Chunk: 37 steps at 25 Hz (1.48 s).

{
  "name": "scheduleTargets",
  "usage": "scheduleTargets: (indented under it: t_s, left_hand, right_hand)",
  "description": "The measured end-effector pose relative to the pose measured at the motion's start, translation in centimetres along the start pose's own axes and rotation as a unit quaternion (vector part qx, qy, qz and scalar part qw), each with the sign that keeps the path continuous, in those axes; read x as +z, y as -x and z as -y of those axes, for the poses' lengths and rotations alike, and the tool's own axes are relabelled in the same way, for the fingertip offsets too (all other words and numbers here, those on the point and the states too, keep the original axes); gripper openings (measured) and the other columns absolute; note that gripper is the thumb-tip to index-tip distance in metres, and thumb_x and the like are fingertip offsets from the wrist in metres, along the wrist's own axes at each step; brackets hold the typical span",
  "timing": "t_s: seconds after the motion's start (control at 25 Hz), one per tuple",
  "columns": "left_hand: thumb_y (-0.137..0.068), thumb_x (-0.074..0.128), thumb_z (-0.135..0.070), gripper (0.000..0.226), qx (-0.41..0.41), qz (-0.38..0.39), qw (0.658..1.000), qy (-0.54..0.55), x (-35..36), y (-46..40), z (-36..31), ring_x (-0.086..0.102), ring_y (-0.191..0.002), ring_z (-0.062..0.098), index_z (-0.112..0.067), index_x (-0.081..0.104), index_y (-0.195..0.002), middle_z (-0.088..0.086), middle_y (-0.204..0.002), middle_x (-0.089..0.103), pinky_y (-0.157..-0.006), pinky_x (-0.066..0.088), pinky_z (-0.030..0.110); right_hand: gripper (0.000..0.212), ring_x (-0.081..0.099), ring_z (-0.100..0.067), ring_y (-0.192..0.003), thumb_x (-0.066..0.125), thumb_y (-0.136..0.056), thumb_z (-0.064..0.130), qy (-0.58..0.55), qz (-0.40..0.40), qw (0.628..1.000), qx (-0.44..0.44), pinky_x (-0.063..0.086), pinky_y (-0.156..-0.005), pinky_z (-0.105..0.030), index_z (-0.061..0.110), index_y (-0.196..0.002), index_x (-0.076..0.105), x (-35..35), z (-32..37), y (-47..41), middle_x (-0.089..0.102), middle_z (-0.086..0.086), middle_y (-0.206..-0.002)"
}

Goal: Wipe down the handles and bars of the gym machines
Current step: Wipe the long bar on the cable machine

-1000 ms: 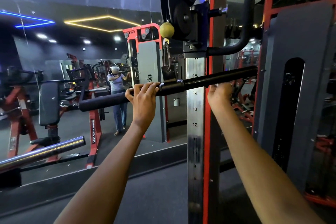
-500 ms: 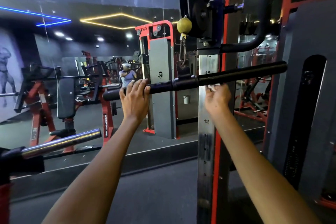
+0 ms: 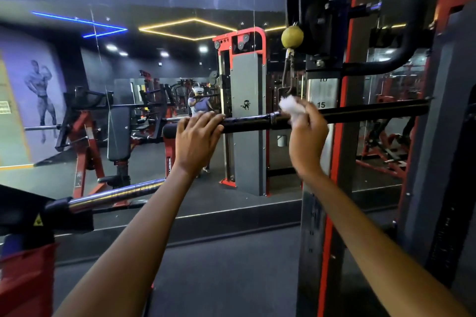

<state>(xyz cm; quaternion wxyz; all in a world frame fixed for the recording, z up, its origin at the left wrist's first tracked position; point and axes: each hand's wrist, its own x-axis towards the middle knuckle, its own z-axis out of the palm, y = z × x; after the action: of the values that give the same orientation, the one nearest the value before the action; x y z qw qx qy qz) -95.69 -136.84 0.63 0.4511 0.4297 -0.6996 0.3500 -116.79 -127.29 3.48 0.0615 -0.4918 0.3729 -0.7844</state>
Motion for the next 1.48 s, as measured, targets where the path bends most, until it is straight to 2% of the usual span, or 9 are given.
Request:
scheduleTargets:
  t_s: [0.12, 0.32, 0.56, 0.64, 0.8, 1.0, 1.08, 1.28, 1.48]
  left_hand:
    - [-0.100, 0.033, -0.043, 0.040, -0.035, 0.007, 0.999, -0.032, -0.9, 0.4, 2.5, 0.055, -0.119, 0.023, -0.023, 0.062, -0.120, 0.000, -0.123, 0.064, -0.102, 0.031, 0.055]
    - [-0.100, 0.037, -0.042, 0.038, -0.015, -0.041, 0.999, -0.020, -0.8, 1.3, 5.4, 0.055, -0.115, 0.025, -0.020, 0.059, -0.122, 0.001, -0.120, 0.062, -0.099, 0.033, 0.056]
    - [-0.101, 0.038, -0.039, 0.039, 0.015, -0.056, 0.998, -0.005, 0.0, 2.9, 7.1, 0.055, -0.112, 0.022, -0.021, 0.059, -0.127, -0.001, -0.122, 0.063, -0.092, 0.040, 0.046]
    - [-0.101, 0.039, -0.036, 0.038, 0.048, -0.068, 0.997, 0.004, 0.1, 3.5, 8.0, 0.054, -0.110, 0.021, -0.020, 0.058, -0.129, 0.000, -0.122, 0.063, -0.089, 0.042, 0.042]
    - [-0.101, 0.042, -0.034, 0.037, 0.059, -0.080, 0.995, 0.016, 0.2, 3.8, 7.9, 0.057, -0.109, 0.021, -0.017, 0.060, -0.127, 0.001, -0.122, 0.064, -0.088, 0.043, 0.042]
    - [-0.100, 0.044, -0.031, 0.036, 0.080, -0.098, 0.991, 0.051, 0.1, 4.2, 8.9, 0.058, -0.109, 0.020, -0.014, 0.063, -0.125, 0.002, -0.124, 0.064, -0.088, 0.043, 0.039]
    - [-0.099, 0.046, -0.028, 0.035, 0.090, -0.097, 0.989, 0.074, -0.3, 4.4, 9.3, 0.055, -0.112, 0.020, -0.013, 0.062, -0.126, 0.004, -0.125, 0.063, -0.089, 0.043, 0.037]
    - [-0.098, 0.048, -0.020, 0.032, 0.056, -0.084, 0.984, 0.147, -0.5, 4.3, 9.3, 0.054, -0.113, 0.024, -0.007, 0.063, -0.123, 0.010, -0.125, 0.062, -0.094, 0.047, 0.042]
    - [-0.099, 0.045, -0.021, 0.034, 0.028, -0.068, 0.979, 0.189, -0.3, 4.3, 9.4, 0.057, -0.110, 0.027, -0.002, 0.062, -0.121, 0.014, -0.121, 0.062, -0.095, 0.050, 0.047]
  right_hand:
    - [0.041, 0.042, -0.027, -0.132, 0.032, -0.090, 0.001, 0.306, 0.010, 0.909, -0.282, 0.033, -0.110, -0.045, 0.004, -0.122, 0.057, 0.7, -4.6, -3.8, 0.056, -0.011, -0.130]
    - [0.053, 0.014, -0.031, -0.143, 0.032, -0.091, -0.007, 0.296, -0.083, 0.927, -0.217, 0.017, -0.116, -0.049, 0.003, -0.143, 0.030, 5.9, -8.6, -1.1, 0.024, -0.015, -0.151]
    - [0.060, 0.027, -0.028, -0.140, 0.033, -0.084, -0.015, 0.285, 0.123, 0.893, -0.327, 0.033, -0.110, -0.047, 0.007, -0.139, 0.040, 11.9, -6.9, 3.1, 0.035, -0.013, -0.148]
    - [0.058, 0.027, -0.026, -0.141, 0.036, -0.086, -0.012, 0.315, 0.070, 0.895, -0.309, 0.039, -0.106, -0.047, 0.011, -0.139, 0.042, 9.8, -7.4, 0.4, 0.035, -0.009, -0.148]
    - [0.043, 0.029, -0.026, -0.139, 0.047, -0.087, -0.012, 0.346, -0.014, 0.906, -0.242, 0.026, -0.114, -0.044, 0.004, -0.126, 0.055, 10.2, -8.1, 0.6, 0.044, -0.014, -0.142]
    - [0.039, 0.051, -0.027, -0.124, 0.032, -0.093, 0.005, 0.240, 0.150, 0.909, -0.307, 0.044, -0.104, -0.035, -0.001, -0.122, 0.058, 15.5, -5.2, 4.8, 0.058, -0.018, -0.126]
    - [0.037, 0.054, -0.025, -0.121, 0.034, -0.093, 0.005, 0.280, 0.082, 0.914, -0.282, 0.046, -0.100, -0.027, 0.001, -0.121, 0.059, 13.9, -4.9, 1.4, 0.059, -0.018, -0.124]
    - [0.037, 0.067, -0.029, -0.086, 0.033, -0.089, 0.004, 0.356, 0.025, 0.904, -0.234, 0.046, -0.099, -0.044, -0.001, -0.102, 0.068, 12.7, -5.5, -0.2, 0.071, -0.016, -0.091]
    - [0.035, 0.068, -0.030, -0.086, 0.037, -0.088, 0.000, 0.283, 0.198, 0.891, -0.294, 0.058, -0.073, -0.036, 0.000, -0.107, 0.067, 16.5, -3.3, 3.0, 0.070, -0.019, -0.100]
